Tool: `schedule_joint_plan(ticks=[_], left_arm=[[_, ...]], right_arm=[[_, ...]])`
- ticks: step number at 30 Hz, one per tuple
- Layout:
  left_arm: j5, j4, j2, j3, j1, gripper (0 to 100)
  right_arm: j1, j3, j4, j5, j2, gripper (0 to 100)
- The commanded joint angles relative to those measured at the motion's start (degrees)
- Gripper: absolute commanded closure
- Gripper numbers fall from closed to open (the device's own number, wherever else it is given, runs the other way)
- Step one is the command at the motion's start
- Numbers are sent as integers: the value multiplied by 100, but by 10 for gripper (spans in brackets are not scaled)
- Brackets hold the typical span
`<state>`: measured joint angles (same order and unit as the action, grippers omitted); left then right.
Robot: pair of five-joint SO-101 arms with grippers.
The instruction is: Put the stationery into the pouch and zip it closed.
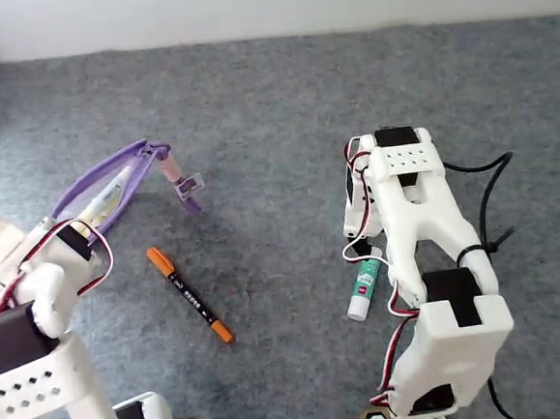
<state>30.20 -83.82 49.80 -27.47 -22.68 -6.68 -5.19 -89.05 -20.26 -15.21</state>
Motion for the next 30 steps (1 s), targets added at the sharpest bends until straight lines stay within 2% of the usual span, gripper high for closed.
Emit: schedule_joint_plan(ticks=[1,6,10,16,17,25,30], left_arm=[[70,123,-88,-31,18,988],[70,114,-88,-31,18,988],[70,97,-62,-31,18,988],[70,97,-62,-31,18,988],[70,97,-62,-31,18,988],[70,105,-79,-31,18,988],[70,97,-79,-31,18,988]], right_arm=[[-277,-9,119,246,268,742],[-374,0,716,273,-163,783],[-312,0,725,273,-681,820],[-207,26,655,273,-892,993],[-215,70,505,273,-857,991],[-259,536,-1024,273,356,990],[-400,527,-1358,281,1763,990]])
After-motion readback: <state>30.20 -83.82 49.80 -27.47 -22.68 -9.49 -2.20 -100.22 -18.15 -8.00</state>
